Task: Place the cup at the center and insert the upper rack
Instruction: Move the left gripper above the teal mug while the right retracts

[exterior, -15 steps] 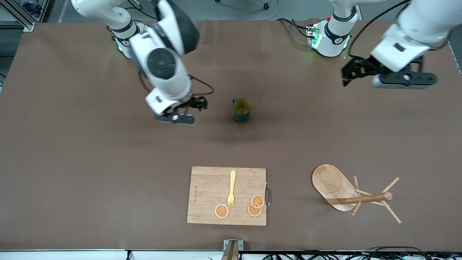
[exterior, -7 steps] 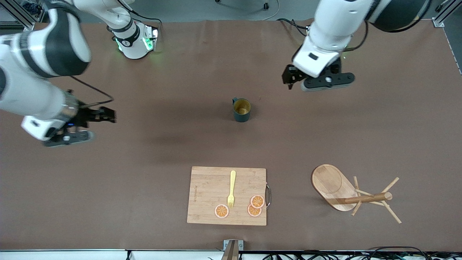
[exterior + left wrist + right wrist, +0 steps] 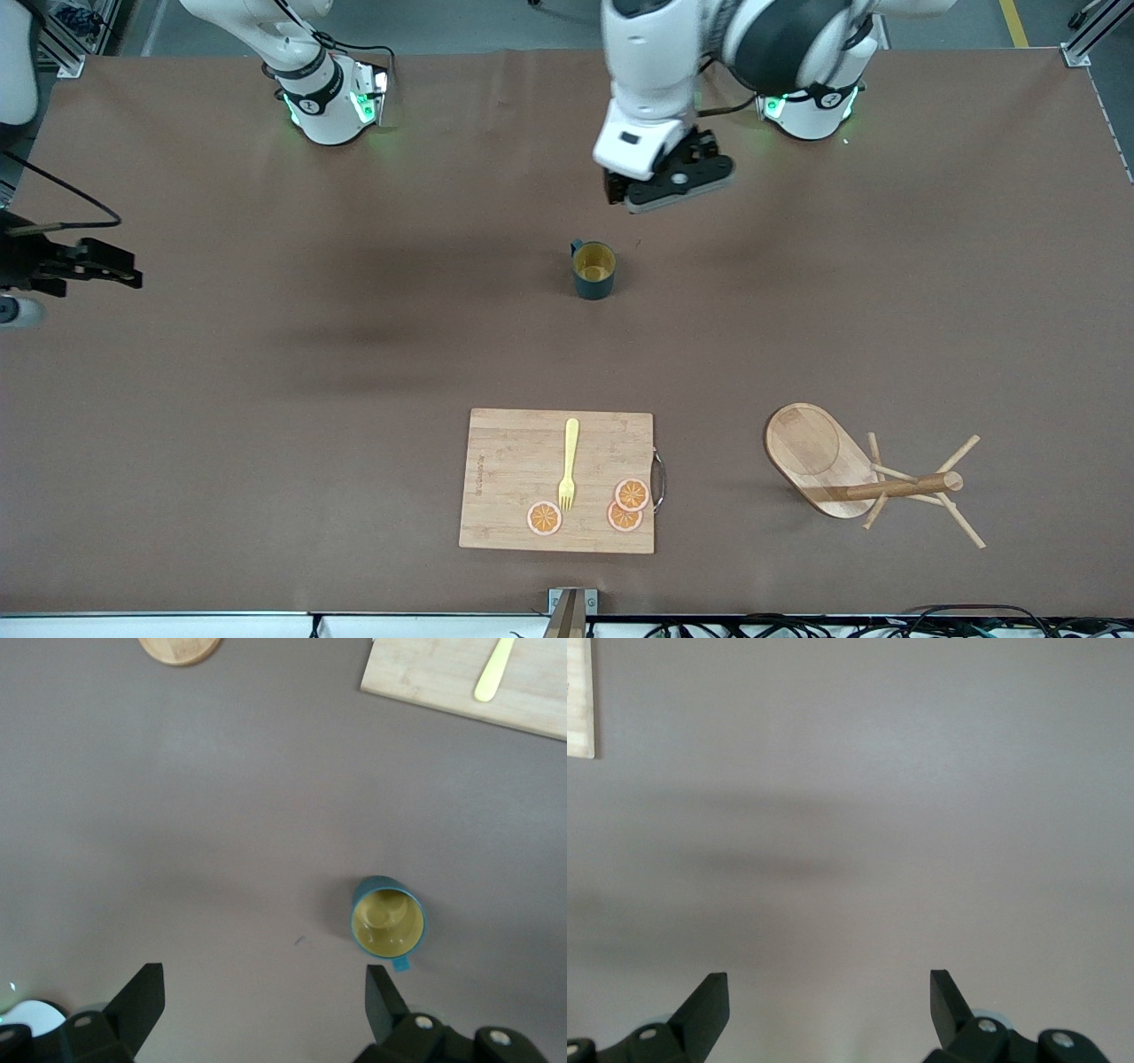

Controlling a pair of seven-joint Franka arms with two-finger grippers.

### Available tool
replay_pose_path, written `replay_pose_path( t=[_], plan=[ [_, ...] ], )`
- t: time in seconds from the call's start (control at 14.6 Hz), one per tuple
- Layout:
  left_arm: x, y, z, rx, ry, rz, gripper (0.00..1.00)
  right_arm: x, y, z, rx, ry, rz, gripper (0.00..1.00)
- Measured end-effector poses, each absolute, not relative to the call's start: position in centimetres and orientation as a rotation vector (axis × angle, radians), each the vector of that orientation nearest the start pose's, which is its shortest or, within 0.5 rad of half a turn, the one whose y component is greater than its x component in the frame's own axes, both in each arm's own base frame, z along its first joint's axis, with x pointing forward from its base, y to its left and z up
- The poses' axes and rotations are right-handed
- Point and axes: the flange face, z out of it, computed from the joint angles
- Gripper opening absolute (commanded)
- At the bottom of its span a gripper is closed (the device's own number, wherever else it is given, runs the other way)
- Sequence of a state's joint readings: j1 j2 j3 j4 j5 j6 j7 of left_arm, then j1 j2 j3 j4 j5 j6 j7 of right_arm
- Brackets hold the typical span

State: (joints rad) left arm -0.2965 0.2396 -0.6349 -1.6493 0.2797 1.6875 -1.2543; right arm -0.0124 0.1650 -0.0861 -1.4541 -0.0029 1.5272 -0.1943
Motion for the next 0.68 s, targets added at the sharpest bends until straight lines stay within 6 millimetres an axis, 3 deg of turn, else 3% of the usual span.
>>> replay_pose_path(
  t=[0.41, 0.68],
  plan=[
    [32.6, -54.3, 36.2, -2.749, -0.596, -0.276, 1.0, 59.0, -5.0, 57.6, -3.126, -0.1, 0.243, 1.0],
    [27.3, -57.7, 29.2, -2.667, -0.696, -0.445, 0.97, 58.6, -4.9, 57.8, -3.122, -0.088, 0.271, 1.0]
  ],
)
